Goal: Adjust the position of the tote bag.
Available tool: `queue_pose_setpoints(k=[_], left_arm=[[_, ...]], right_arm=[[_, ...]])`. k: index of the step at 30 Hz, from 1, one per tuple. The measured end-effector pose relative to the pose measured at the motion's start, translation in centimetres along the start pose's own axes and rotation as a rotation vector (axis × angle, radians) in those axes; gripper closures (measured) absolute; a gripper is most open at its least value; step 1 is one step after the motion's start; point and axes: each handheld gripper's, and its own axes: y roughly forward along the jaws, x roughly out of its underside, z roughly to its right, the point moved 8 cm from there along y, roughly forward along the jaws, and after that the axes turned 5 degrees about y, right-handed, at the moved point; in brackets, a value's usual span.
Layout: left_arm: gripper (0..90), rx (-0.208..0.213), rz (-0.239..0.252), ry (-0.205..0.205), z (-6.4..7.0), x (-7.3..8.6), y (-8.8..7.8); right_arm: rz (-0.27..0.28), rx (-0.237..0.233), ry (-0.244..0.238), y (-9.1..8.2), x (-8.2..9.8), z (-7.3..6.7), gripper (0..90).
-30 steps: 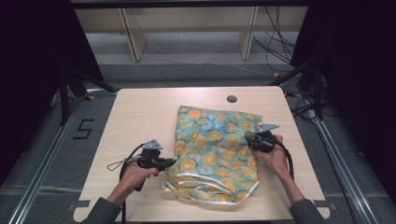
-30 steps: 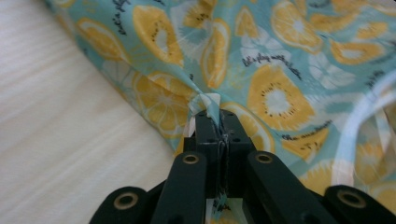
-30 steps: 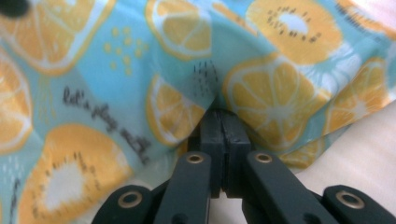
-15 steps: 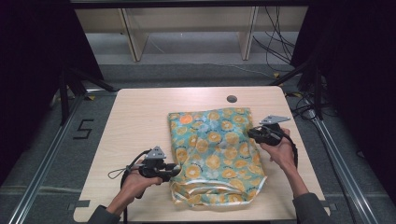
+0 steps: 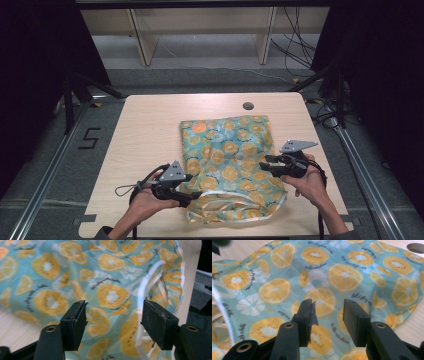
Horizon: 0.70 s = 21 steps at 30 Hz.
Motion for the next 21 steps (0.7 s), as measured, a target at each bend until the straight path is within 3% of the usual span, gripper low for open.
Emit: queue_pose_setpoints(k=[1, 4, 6, 8, 9, 10, 11, 12, 14, 17, 18, 21], left_arm=[[33.6, -0.004, -0.028, 0.031, 0.0, 0.2, 0.1], [31.6, -0.035, -0.056, 0.048, -0.1, 0.5, 0.7], [30.1, -0.051, -0.073, 0.048, -0.1, 0.7, 1.1], [30.5, -0.042, -0.071, 0.054, 0.1, 0.8, 1.7], [31.8, -0.063, -0.09, 0.072, -0.1, 0.9, 1.9], [34.7, -0.074, -0.099, 0.087, -0.2, 1.0, 2.1], [37.7, -0.077, -0.099, 0.097, -0.3, 1.0, 2.3], [41.3, -0.077, -0.085, 0.112, -0.3, 1.0, 2.5], [53.1, -0.078, -0.07, 0.143, -0.4, 1.1, 2.8], [73.3, -0.078, -0.034, 0.126, -0.8, 0.5, 2.7], [78.9, -0.074, -0.014, 0.112, -0.9, 0.2, 2.6], [86.6, -0.094, 0.01, 0.122, -1.6, -1.0, 2.0]], right_arm=[[0.004, -0.003, 0.005, 0.0, 0.1, -0.2, 58.6], [0.001, -0.003, 0.009, -0.1, 0.4, -0.7, 56.4], [0.008, -0.004, -0.012, -0.2, 0.5, -0.8, 54.7], [-0.008, -0.016, -0.002, -0.3, 0.8, -1.7, 53.8], [-0.008, -0.038, -0.019, -0.2, 0.8, -2.2, 53.1], [-0.018, -0.037, -0.011, -0.3, 1.0, -2.6, 52.2], [-0.014, -0.049, -0.045, -0.2, 1.0, -2.9, 51.8], [-0.015, -0.05, -0.035, -0.1, 1.1, -3.4, 51.0], [-0.017, -0.056, -0.058, -0.1, 1.2, -4.1, 49.7], [-0.021, -0.064, -0.095, 0.1, 1.3, -4.7, 48.5], [-0.031, -0.086, -0.09, 0.2, 1.4, -5.1, 48.3], [-0.027, -0.094, -0.09, 0.5, 1.4, -5.7, 48.3]])
